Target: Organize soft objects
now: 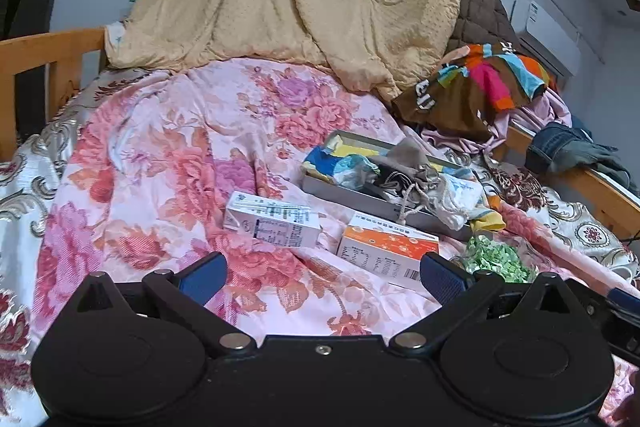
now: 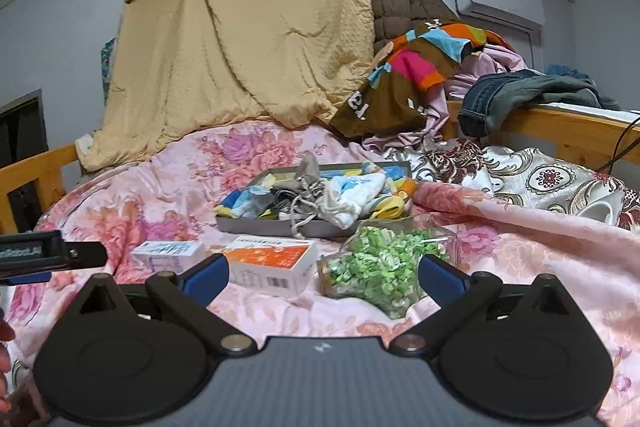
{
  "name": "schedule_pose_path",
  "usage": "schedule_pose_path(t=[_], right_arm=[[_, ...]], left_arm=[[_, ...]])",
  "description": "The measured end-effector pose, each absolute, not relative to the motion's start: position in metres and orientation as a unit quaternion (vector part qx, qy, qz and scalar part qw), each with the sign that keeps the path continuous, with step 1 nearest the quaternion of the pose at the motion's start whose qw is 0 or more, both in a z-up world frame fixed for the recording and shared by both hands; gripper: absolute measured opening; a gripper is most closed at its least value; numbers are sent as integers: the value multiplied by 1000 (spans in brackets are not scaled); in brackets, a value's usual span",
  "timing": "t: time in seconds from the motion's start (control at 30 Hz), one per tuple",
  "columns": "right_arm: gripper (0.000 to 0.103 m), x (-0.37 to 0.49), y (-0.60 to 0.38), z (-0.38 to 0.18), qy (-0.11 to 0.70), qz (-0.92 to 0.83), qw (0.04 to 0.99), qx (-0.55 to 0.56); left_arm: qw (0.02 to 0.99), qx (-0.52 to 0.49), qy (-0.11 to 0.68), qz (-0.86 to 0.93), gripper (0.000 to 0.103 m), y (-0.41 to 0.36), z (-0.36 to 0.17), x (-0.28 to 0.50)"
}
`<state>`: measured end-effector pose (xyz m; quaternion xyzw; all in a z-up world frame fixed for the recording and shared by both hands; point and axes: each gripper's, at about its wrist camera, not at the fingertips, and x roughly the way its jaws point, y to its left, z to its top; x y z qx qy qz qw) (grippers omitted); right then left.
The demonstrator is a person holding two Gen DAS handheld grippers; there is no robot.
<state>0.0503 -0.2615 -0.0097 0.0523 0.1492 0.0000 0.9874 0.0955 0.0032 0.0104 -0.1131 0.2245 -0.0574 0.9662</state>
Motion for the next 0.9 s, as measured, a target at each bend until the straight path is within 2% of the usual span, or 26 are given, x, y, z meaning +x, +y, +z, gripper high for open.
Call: schedule_pose_path(t=[0.9], right_arm=[[103, 16, -253, -7, 143, 1, 988, 55]], left_arm=[[971, -100, 218, -18, 102, -3, 8, 29]])
